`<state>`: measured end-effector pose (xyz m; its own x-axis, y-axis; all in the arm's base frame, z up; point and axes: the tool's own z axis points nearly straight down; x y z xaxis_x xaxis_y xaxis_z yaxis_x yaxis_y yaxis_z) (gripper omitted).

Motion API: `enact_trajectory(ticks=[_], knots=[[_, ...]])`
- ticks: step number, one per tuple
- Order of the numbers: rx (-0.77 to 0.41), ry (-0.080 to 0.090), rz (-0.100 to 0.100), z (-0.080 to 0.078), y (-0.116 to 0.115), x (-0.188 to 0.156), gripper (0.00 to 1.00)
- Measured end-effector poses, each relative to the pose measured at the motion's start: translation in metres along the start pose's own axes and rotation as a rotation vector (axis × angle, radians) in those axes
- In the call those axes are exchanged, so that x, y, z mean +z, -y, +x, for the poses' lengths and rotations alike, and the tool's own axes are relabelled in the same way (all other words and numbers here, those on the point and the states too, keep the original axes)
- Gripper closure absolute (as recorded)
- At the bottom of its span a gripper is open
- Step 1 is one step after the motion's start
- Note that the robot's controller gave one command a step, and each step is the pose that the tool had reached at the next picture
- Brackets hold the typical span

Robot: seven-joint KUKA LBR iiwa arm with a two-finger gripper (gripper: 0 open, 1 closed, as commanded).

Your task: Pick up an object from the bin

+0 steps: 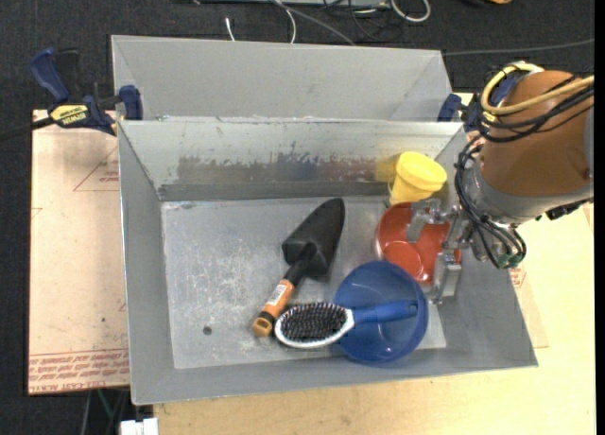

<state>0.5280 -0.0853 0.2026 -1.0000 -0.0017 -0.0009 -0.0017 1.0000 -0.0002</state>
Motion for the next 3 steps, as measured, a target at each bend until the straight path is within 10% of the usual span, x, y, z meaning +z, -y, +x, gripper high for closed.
enact_trajectory(ticks=[3], knots=[[0.048, 0.004, 0.000, 0.000, 0.000, 0.059, 0.00]])
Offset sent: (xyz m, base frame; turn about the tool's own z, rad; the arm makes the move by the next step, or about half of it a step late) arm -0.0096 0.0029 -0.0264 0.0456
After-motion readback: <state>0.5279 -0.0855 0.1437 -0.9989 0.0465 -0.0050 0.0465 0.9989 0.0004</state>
